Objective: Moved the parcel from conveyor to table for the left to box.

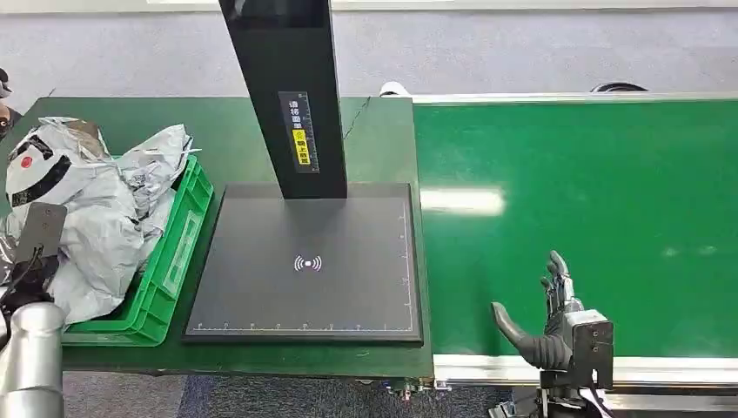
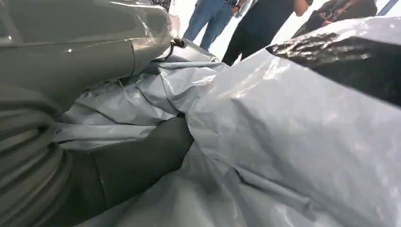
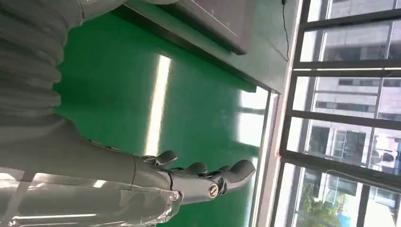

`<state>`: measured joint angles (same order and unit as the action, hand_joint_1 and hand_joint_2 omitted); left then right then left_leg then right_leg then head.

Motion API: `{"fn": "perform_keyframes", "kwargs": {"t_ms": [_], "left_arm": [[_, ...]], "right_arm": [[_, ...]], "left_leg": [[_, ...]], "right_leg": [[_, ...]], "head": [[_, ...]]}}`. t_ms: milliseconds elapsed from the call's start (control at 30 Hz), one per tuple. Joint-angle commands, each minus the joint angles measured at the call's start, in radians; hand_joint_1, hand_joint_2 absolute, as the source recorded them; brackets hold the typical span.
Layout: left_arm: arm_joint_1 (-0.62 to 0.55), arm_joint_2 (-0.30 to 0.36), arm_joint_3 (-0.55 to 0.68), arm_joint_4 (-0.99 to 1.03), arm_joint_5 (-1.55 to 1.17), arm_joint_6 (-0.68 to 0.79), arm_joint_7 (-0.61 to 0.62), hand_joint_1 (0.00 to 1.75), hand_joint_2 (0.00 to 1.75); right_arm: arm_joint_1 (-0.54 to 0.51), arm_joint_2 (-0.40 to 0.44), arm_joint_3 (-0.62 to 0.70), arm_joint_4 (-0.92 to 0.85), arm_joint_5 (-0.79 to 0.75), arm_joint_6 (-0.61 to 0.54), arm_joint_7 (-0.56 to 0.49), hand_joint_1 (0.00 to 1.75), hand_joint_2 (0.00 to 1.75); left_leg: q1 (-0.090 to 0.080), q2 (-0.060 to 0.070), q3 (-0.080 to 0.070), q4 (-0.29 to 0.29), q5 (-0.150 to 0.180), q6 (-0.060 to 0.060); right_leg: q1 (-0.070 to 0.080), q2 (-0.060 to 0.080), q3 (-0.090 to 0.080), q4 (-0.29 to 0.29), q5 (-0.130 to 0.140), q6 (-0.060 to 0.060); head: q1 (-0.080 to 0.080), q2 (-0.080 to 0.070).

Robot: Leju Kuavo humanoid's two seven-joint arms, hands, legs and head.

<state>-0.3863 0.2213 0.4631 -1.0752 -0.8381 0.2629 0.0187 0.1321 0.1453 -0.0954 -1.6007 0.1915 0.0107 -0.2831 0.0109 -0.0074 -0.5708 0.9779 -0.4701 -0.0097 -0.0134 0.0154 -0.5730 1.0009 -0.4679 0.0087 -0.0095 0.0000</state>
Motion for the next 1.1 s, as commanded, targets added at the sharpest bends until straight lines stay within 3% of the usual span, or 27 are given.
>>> {"fn": "perform_keyframes", "kwargs": {"t_ms": [33,100,133,167,200,933,1100], "left_arm": [[0.171,-0.1,0.039,-0.169,-0.028,-0.086,0.073,1.75,1.75],[0.159,-0.093,0.04,-0.122,-0.036,-0.1,0.073,1.75,1.75],[0.153,-0.086,0.035,-0.098,-0.057,-0.108,0.079,1.41,1.75],[0.149,-0.085,0.037,-0.083,-0.06,-0.113,0.082,1.41,1.75],[0.132,-0.072,0.029,-0.036,-0.095,-0.113,0.092,0.0,1.75],[0.117,-0.066,0.027,-0.005,-0.114,-0.121,0.093,0.0,1.75],[0.054,-0.057,0.041,0.105,-0.122,-0.012,0.044,0.0,1.75]], "right_arm": [[-0.032,-0.006,-0.012,0.03,0.005,0.012,0.009,0.0,1.75],[-0.04,-0.009,-0.003,0.044,0.006,0.015,0.009,0.0,1.75],[-0.043,-0.01,0.003,0.049,0.007,0.016,0.01,0.0,1.75],[-0.047,-0.01,0.008,0.052,0.008,0.019,0.01,0.0,1.75],[-0.053,-0.015,0.016,0.063,0.008,0.02,0.01,0.0,1.75],[-0.055,-0.02,0.023,0.068,0.009,0.022,0.01,0.0,1.75],[-0.055,-0.024,0.043,0.08,0.011,0.025,0.011,0.0,1.75]], "left_leg": [[-0.001,0.002,0.002,-0.002,0.0,0.001],[-0.001,0.002,0.003,-0.002,0.0,0.001],[-0.001,0.001,0.003,-0.002,0.0,0.001],[0.0,0.002,0.004,-0.002,0.0,0.001],[-0.001,0.002,0.003,-0.002,0.0,0.001],[0.0,0.001,0.005,-0.002,0.0,0.0],[0.0,0.0,0.005,-0.003,0.001,0.0]], "right_leg": [[0.0,0.001,0.002,-0.001,0.0,0.0],[0.0,0.001,0.002,-0.002,0.0,0.0],[0.0,0.001,0.002,-0.001,0.0,0.0],[0.0,0.001,0.003,-0.002,0.0,0.0],[0.0,0.001,0.002,-0.001,0.0,0.0],[0.0,0.0,0.005,-0.002,0.0,0.0],[0.0,-0.001,0.005,-0.003,0.001,-0.001]], "head": [[0.0,0.0],[0.0,0.0],[0.0,0.0],[0.0,0.0],[0.0,0.0],[0.0,0.0],[0.0,0.0]]}}
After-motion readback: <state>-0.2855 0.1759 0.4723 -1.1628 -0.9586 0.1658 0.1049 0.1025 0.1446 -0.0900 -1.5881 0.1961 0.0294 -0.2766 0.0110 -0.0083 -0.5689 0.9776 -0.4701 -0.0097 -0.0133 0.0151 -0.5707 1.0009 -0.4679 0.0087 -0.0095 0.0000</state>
